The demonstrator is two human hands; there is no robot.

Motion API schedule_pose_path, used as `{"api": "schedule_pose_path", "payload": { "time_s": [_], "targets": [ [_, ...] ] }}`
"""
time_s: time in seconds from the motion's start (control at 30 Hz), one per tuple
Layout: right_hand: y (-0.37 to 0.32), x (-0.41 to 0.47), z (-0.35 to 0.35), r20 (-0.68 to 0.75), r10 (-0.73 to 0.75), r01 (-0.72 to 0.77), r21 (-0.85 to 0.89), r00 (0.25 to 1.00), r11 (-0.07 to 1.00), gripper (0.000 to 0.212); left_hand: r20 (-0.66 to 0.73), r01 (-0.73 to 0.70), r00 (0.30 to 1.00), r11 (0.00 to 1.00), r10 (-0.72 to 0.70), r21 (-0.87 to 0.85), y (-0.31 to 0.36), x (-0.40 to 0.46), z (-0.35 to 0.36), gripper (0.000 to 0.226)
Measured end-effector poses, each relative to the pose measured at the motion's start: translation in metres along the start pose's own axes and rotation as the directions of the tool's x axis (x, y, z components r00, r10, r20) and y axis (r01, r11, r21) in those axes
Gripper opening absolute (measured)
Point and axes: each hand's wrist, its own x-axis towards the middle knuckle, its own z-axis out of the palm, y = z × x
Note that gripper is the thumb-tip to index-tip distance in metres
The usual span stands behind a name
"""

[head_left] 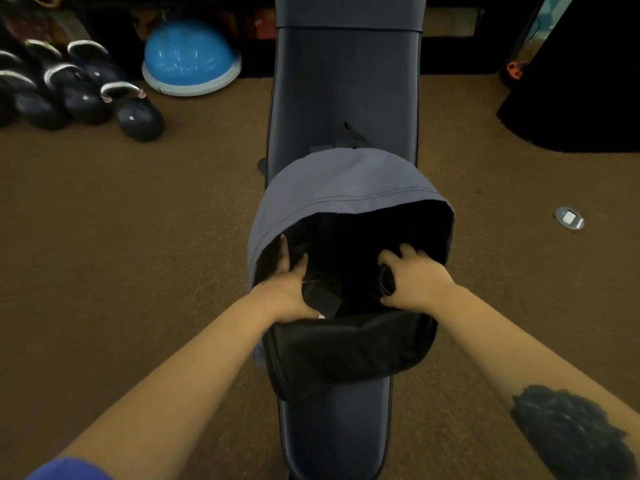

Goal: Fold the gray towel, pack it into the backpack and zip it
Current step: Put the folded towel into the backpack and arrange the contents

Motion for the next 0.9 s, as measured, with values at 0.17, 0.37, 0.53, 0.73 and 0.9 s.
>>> {"api": "schedule_pose_path", "payload": {
  "time_s": [0.17, 0.37, 0.53, 0.73, 0.9],
  "targets": [
    [0.003, -0.006, 0.009, 0.051, 0.014, -0.016, 0.024, 0.999, 1.000, 0.079, 0.016, 0.027, 1.000, 0.999, -0.027, 0.019, 0.003, 0.001, -0.001, 0.120],
    [0.003, -0.005, 0.012, 0.061, 0.035, -0.038, 0.047, 0.998, 0.998, 0.083, -0.008, 0.071, 0.997, 0.997, -0.071, 0.011, 0.002, 0.001, 0.000, 0.118],
    [-0.001, -0.003, 0.009, 0.145, 0.094, -0.107, 0.087, 0.985, 0.990, 0.101, -0.119, 0.082, 0.990, 0.997, -0.081, -0.001, 0.008, -0.001, -0.003, 0.096],
    [-0.016, -0.002, 0.007, 0.053, 0.085, -0.088, 0.065, 0.995, 0.994, 0.088, -0.375, -0.069, 0.927, 0.991, 0.021, -0.117, 0.008, -0.010, -0.003, 0.050],
    [-0.014, -0.010, 0.013, 0.044, 0.096, -0.101, 0.127, 0.994, 0.987, 0.096, -0.363, -0.070, 0.932, 0.976, -0.010, -0.206, 0.011, -0.001, 0.001, 0.027]
  ]
}}
